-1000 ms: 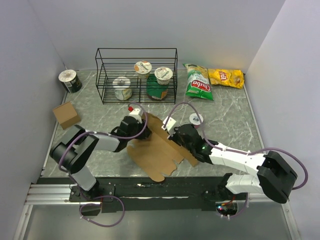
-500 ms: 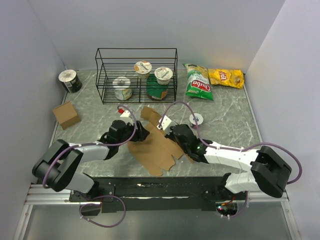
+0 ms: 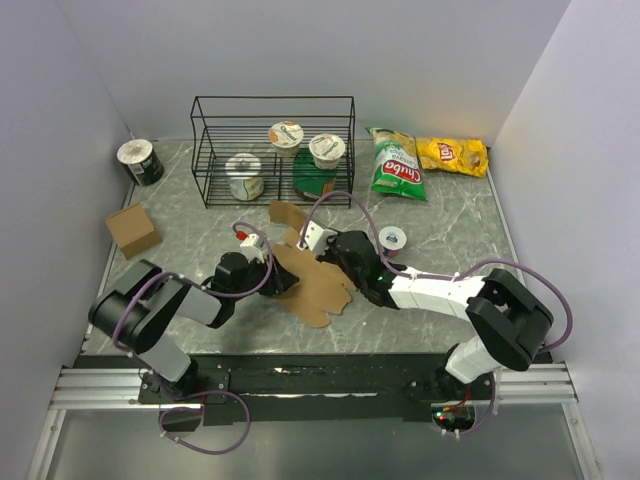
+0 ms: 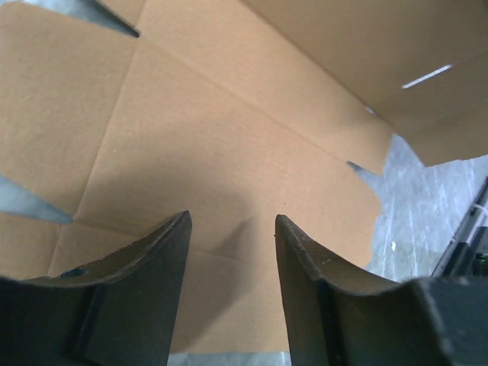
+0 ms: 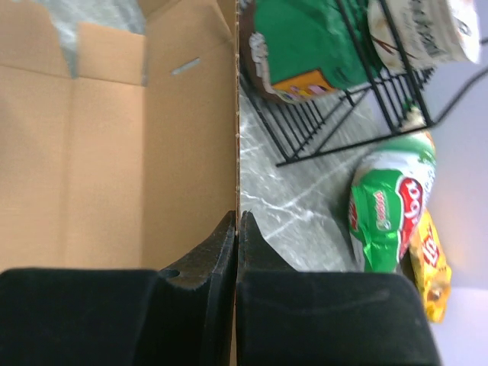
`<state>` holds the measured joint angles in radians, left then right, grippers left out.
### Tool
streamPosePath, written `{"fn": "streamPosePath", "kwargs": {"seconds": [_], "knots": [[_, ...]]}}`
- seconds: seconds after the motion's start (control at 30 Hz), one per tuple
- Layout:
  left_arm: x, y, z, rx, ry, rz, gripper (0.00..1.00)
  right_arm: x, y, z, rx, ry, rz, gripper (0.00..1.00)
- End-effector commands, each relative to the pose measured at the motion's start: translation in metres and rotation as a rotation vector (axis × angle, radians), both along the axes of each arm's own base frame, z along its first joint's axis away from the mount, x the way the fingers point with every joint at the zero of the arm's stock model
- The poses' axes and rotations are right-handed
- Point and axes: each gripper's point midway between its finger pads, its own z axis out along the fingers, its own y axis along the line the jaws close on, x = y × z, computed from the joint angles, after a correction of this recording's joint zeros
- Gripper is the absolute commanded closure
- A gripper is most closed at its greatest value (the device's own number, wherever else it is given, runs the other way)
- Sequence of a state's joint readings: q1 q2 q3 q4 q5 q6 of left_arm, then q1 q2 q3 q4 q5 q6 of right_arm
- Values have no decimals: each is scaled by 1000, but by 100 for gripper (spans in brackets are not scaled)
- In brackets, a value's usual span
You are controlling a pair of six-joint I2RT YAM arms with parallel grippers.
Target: Fold the paper box
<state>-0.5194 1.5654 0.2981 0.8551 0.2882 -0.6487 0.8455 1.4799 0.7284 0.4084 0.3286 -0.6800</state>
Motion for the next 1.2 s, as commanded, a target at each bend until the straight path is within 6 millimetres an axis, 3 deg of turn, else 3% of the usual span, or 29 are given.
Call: {"fn": "streamPosePath", "kwargs": {"seconds": [0.0, 0.23, 0.37, 0.5, 0.53, 0.63, 0.77, 0.93, 1.03, 1.17], "knots": [[2, -19, 12, -104, -21, -64, 47, 3, 24, 29, 77, -67, 59, 100], [2, -22, 5, -114, 10, -65, 49, -20, 35, 4, 116, 25, 93, 100], [9, -18, 18, -137, -23, -47, 46, -25, 33, -8, 137, 60, 86, 100], [34, 7, 49, -152, -106, 48, 39, -27, 29, -12, 133, 62, 78, 100], [37, 13, 44, -117, -92, 73, 35, -27, 29, -12, 127, 60, 78, 100], [53, 19, 54, -49, -166, 76, 30, -26, 28, -12, 122, 51, 77, 100], [69, 29, 55, 4, -195, 98, 32, -23, 26, -9, 115, 35, 64, 100], [51, 26, 62, -9, -248, 15, 37, -13, 18, -3, 103, 9, 42, 100], [29, 17, 49, -39, -218, -52, 39, -4, 17, 4, 91, -15, 39, 100], [16, -5, 31, -59, -157, -102, 41, 7, 19, 13, 78, -45, 44, 100]]}}
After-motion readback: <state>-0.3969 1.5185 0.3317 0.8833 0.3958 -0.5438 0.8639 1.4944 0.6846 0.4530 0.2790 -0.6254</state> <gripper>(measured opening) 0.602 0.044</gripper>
